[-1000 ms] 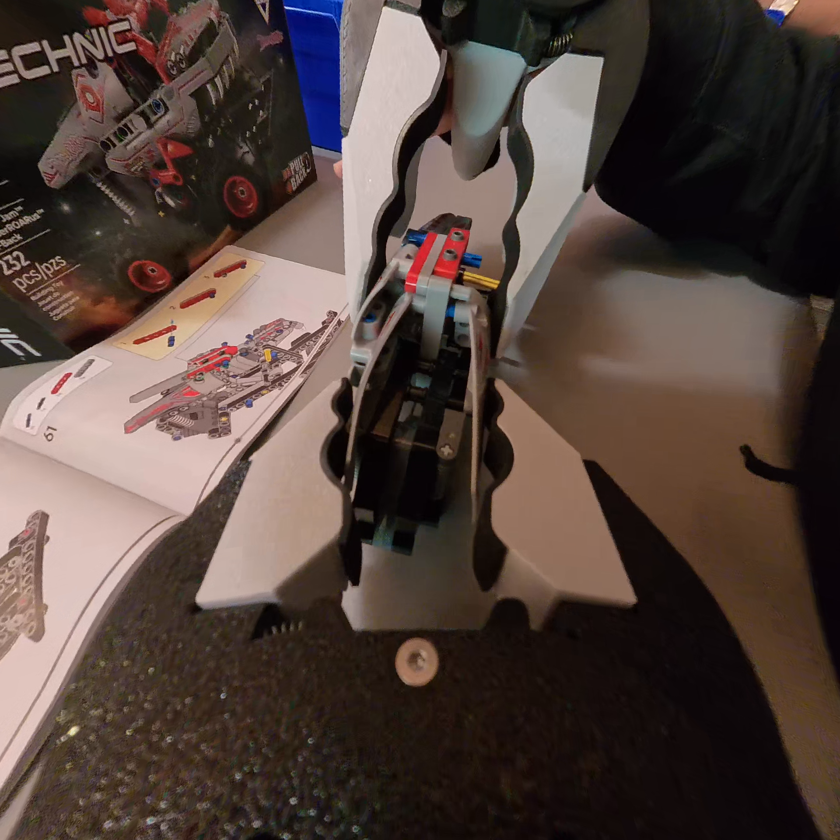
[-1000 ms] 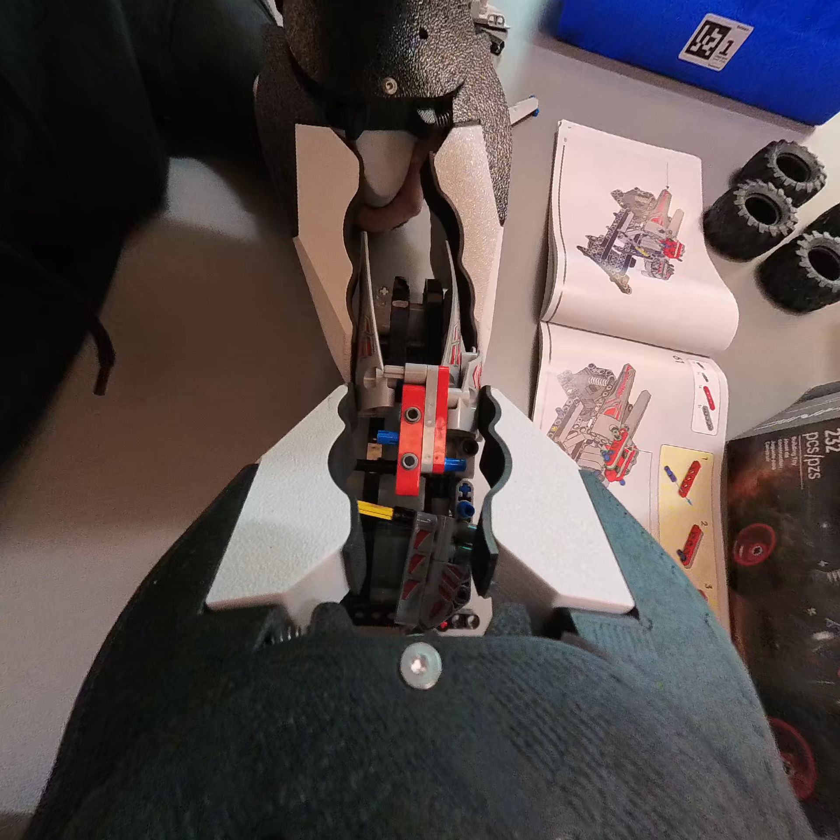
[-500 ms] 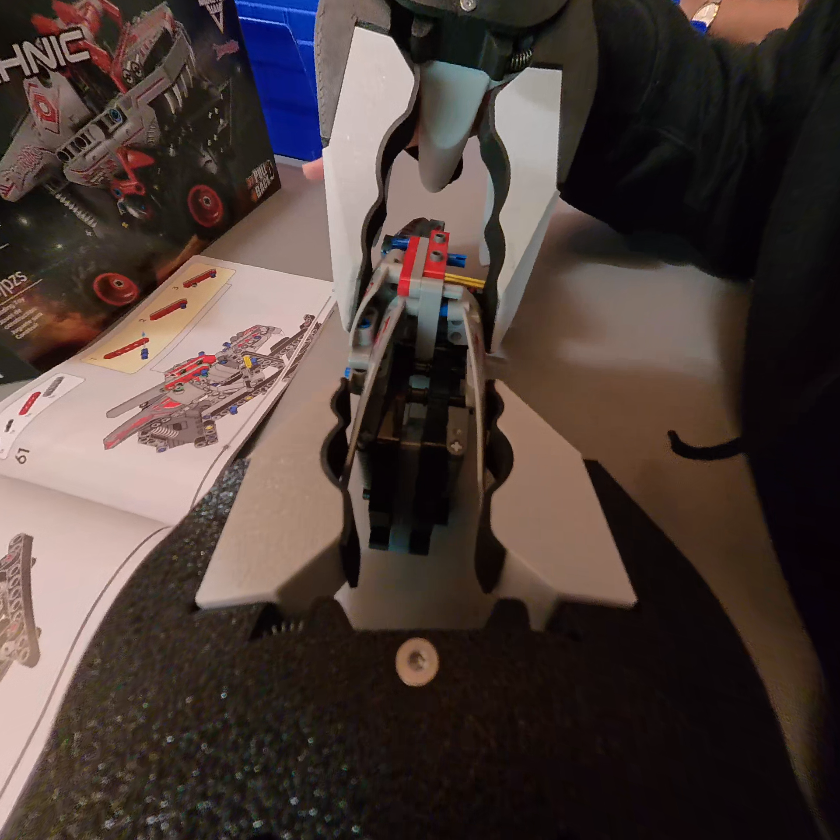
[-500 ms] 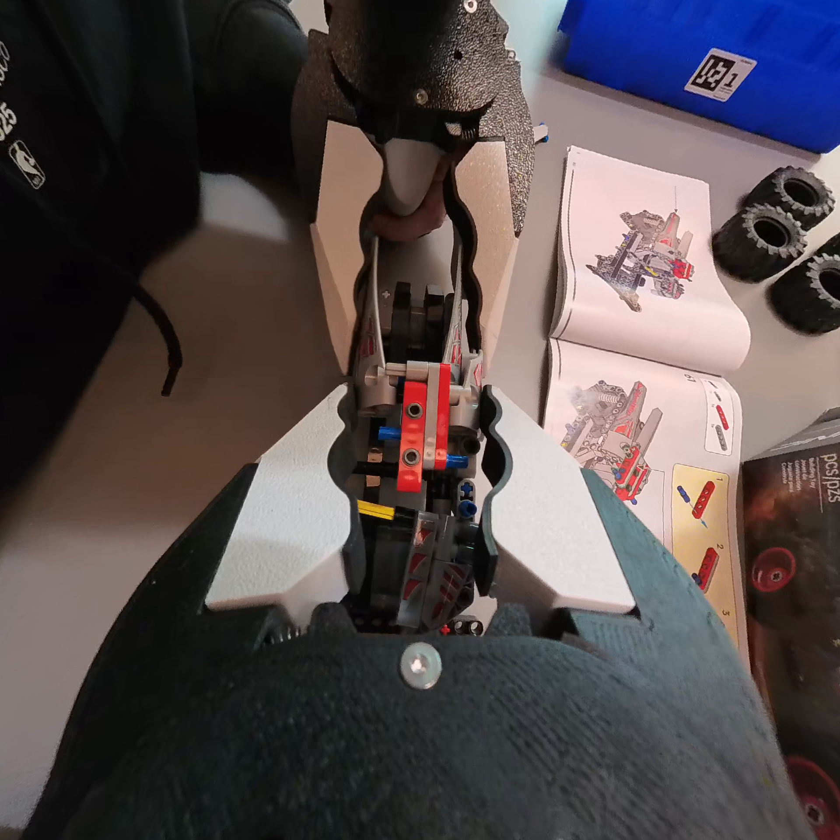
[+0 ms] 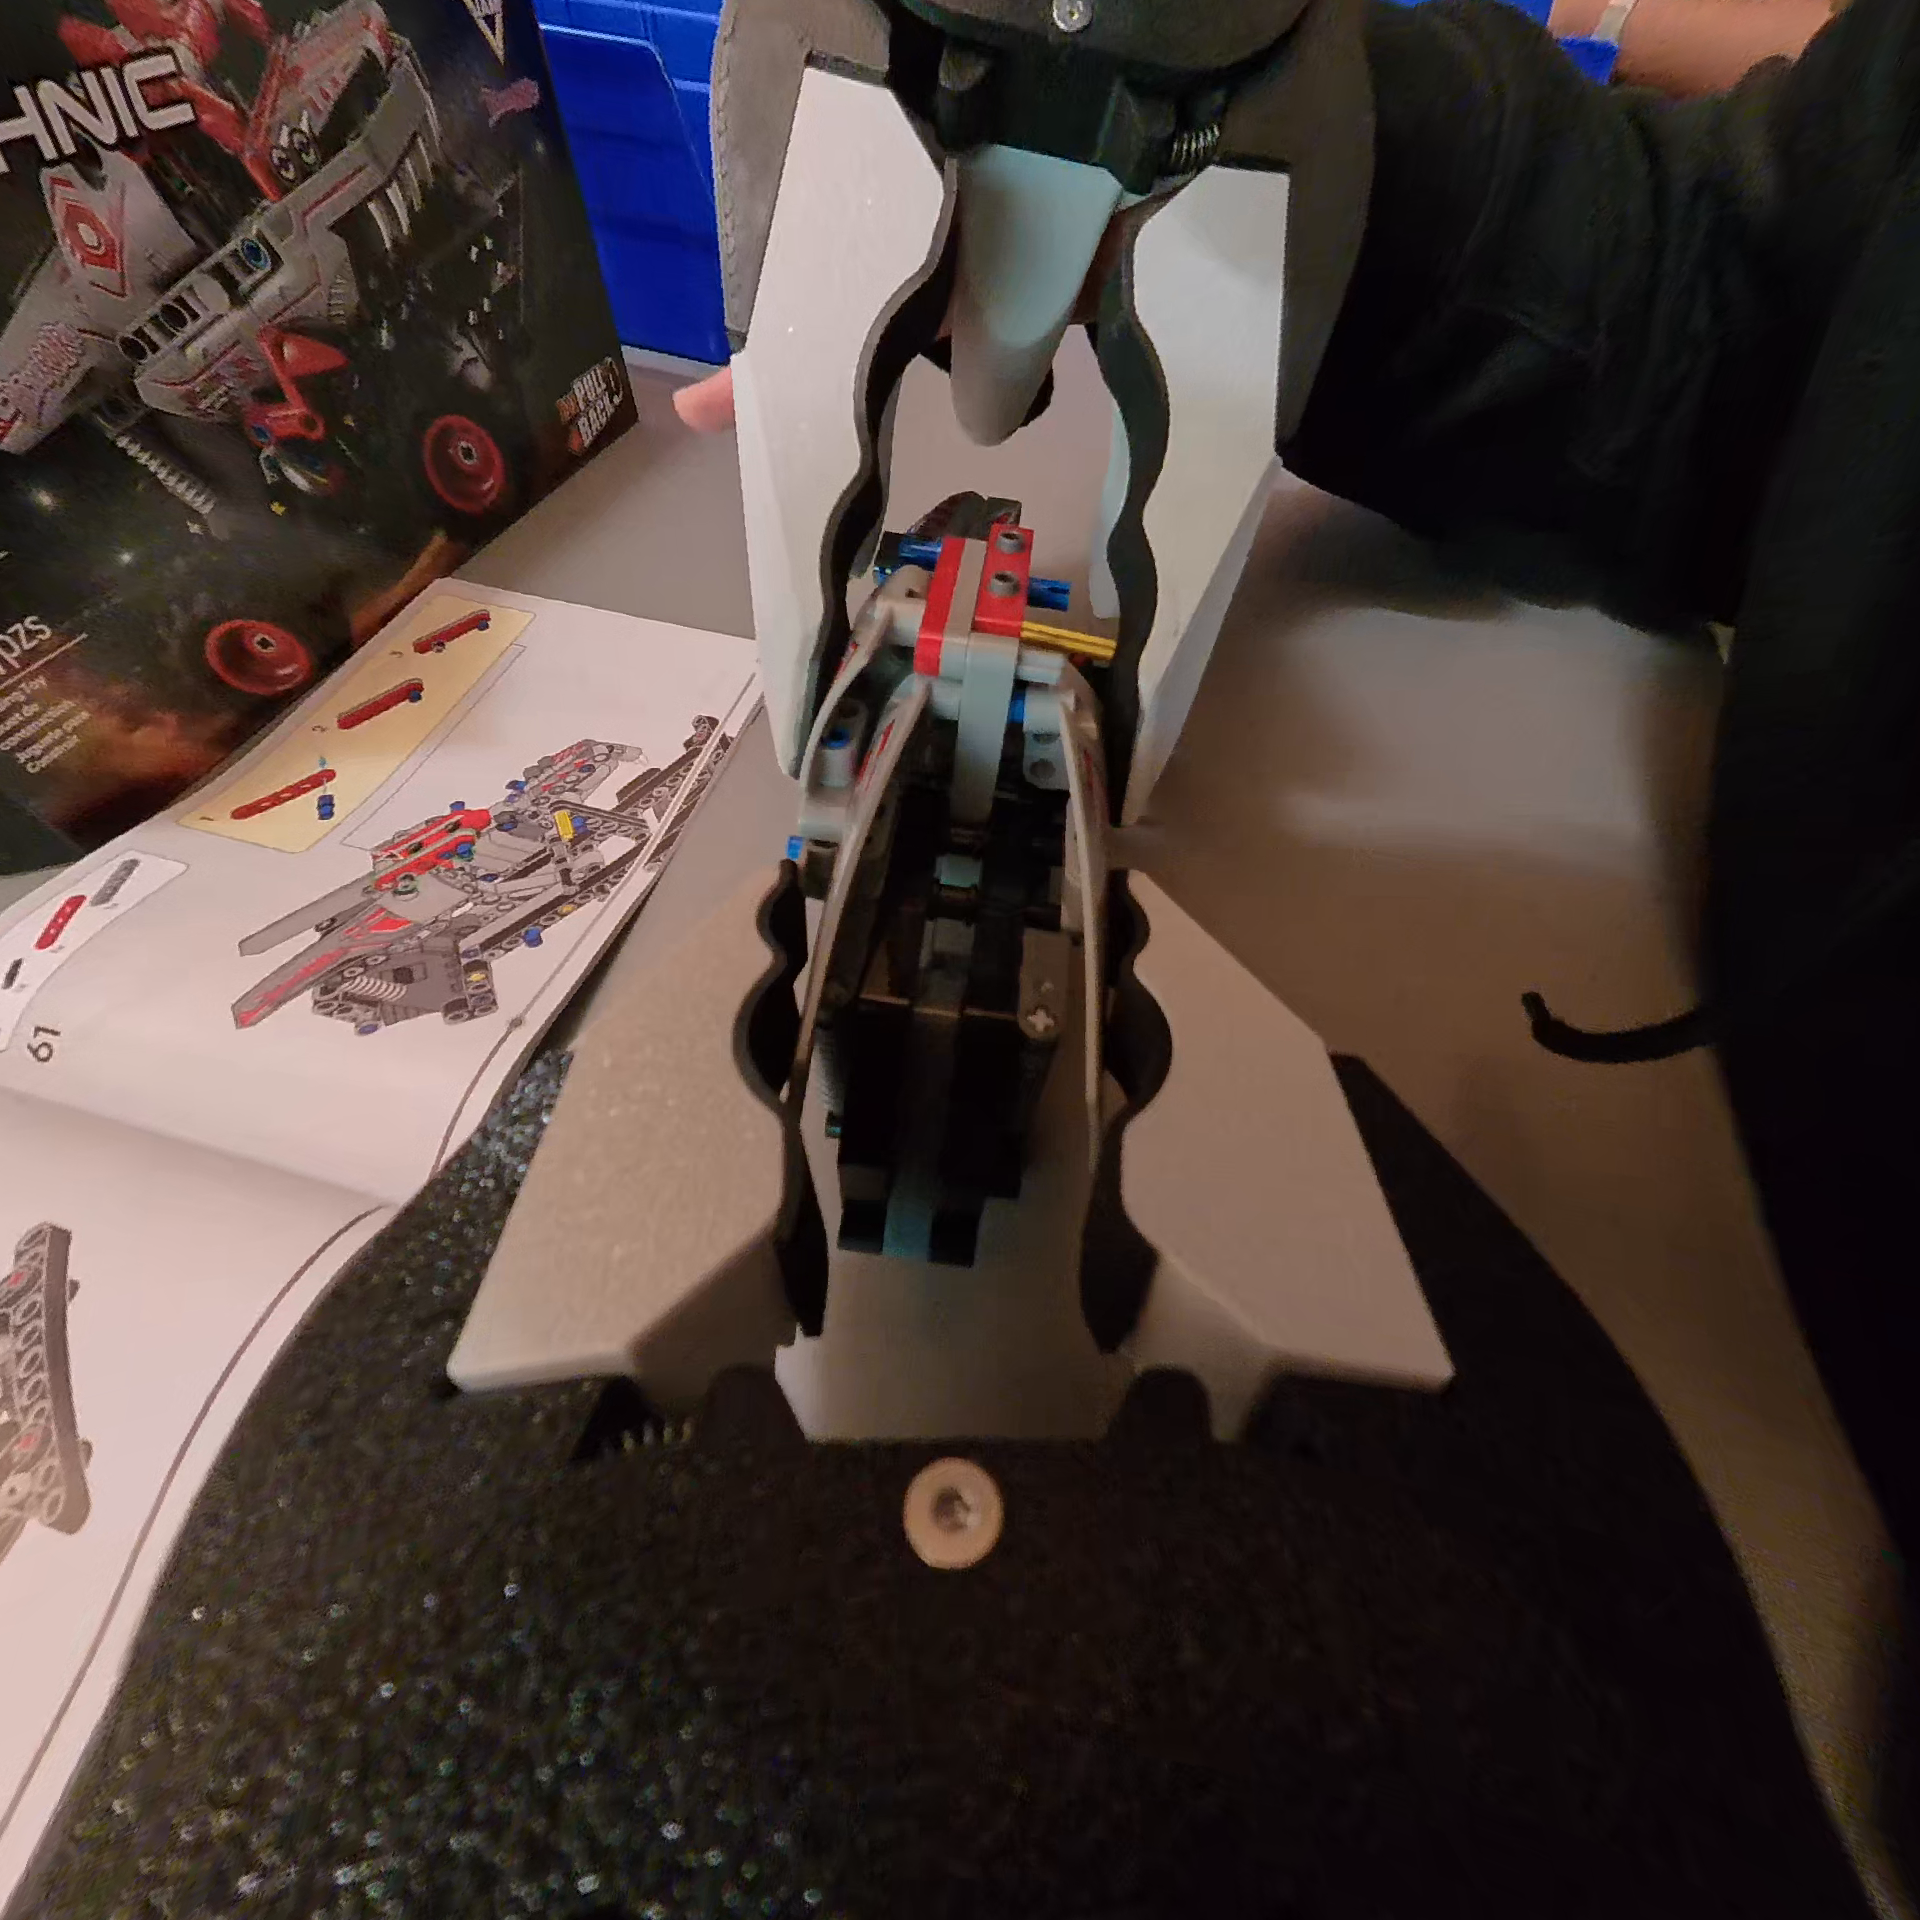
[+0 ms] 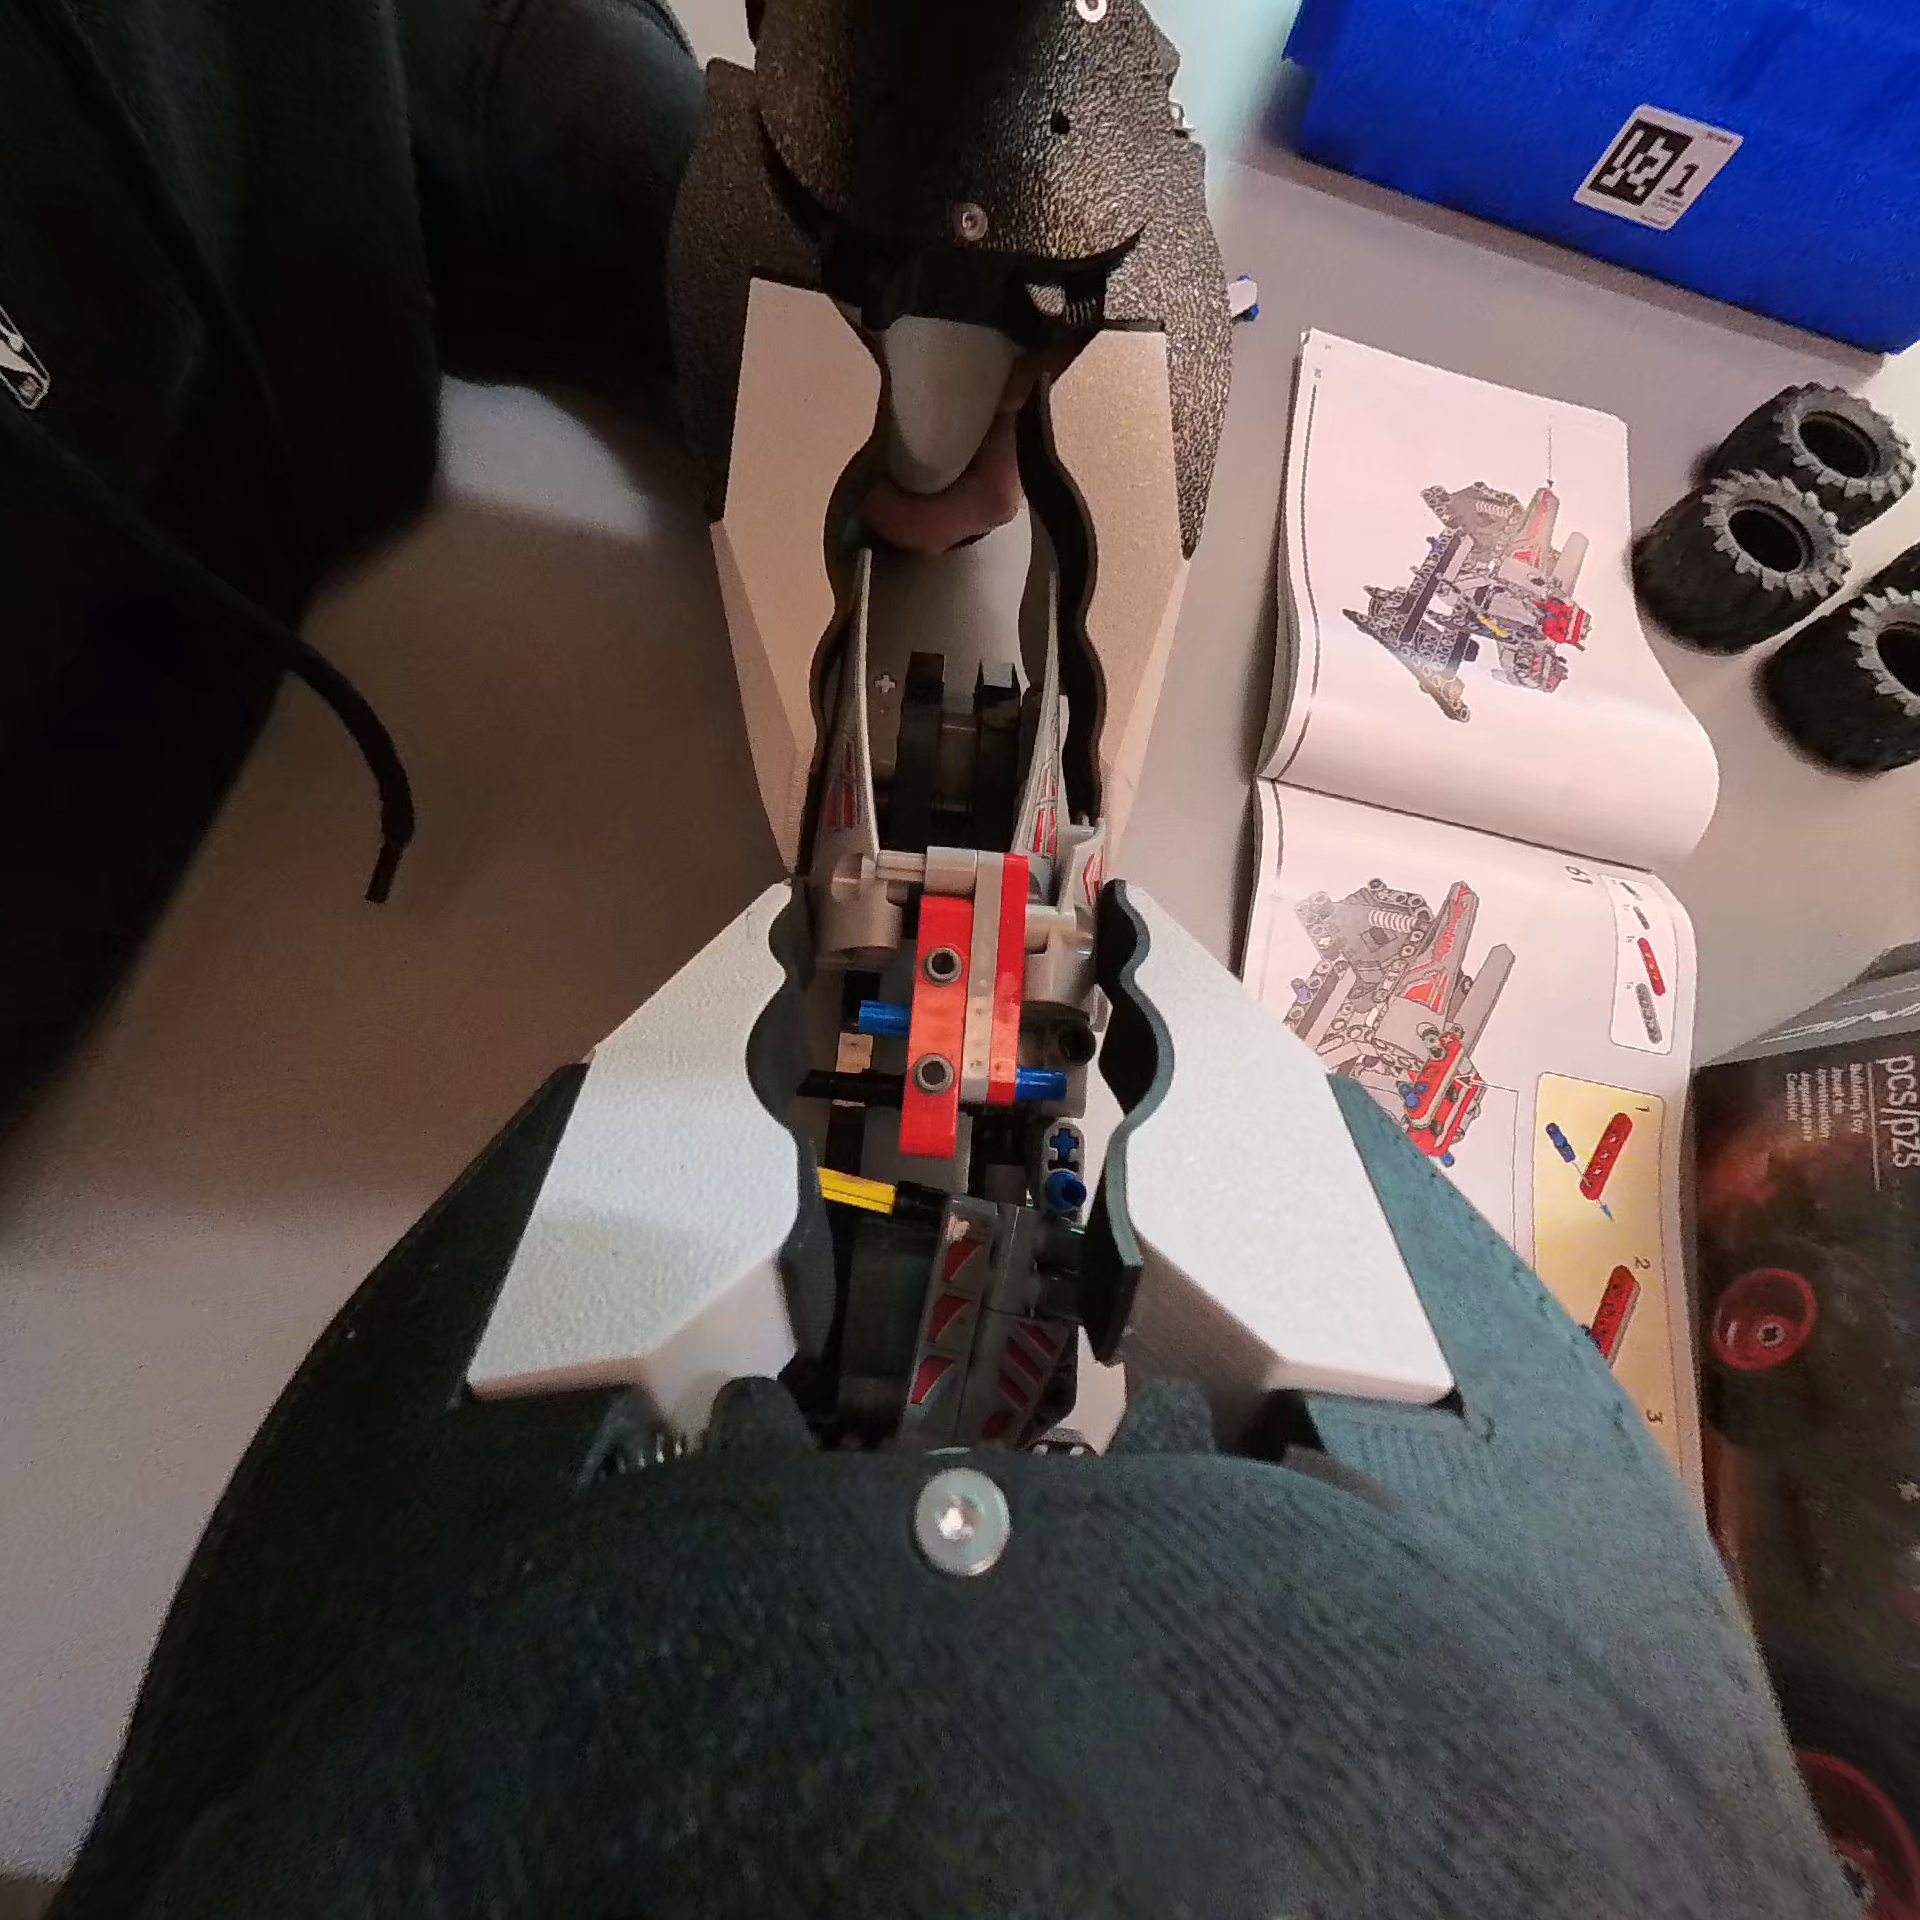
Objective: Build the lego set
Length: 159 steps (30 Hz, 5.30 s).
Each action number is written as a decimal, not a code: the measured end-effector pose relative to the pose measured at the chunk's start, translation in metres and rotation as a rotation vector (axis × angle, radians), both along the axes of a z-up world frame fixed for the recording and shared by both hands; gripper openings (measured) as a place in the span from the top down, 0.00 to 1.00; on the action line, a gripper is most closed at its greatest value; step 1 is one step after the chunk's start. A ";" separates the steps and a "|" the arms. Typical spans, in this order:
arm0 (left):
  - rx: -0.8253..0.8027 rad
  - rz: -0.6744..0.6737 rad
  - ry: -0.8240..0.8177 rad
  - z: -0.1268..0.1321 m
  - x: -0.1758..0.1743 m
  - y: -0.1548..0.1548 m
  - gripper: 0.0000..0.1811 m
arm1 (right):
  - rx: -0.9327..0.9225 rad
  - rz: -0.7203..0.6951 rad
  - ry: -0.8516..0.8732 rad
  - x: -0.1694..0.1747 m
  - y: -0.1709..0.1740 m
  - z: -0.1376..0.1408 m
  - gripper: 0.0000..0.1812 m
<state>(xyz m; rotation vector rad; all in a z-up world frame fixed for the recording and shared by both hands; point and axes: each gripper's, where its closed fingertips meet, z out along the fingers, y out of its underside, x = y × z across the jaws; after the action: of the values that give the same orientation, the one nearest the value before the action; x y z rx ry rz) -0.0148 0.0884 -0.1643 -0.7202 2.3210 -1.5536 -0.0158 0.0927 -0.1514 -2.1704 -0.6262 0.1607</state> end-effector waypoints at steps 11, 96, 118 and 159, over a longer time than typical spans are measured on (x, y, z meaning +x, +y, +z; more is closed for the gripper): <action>0.004 -0.061 -0.023 0.001 -0.005 -0.002 0.65 | 0.008 0.019 -0.007 0.000 -0.003 0.000 0.70; 0.104 0.006 0.014 -0.015 -0.003 0.045 0.58 | -0.216 -0.083 0.253 0.021 0.013 -0.002 0.69; -0.089 0.092 0.170 -0.005 0.003 0.059 0.60 | -0.295 -0.224 0.638 0.025 0.014 -0.007 0.69; 0.685 0.093 -1.299 0.062 -0.076 0.005 0.80 | 0.469 -0.287 -1.528 -0.052 -0.032 0.054 0.69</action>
<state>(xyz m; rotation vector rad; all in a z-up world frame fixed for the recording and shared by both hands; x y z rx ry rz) -0.0903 0.0938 -0.1020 0.3140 1.5157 -0.6491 -0.0673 0.0609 -0.0977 -1.5415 -0.9613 -1.7297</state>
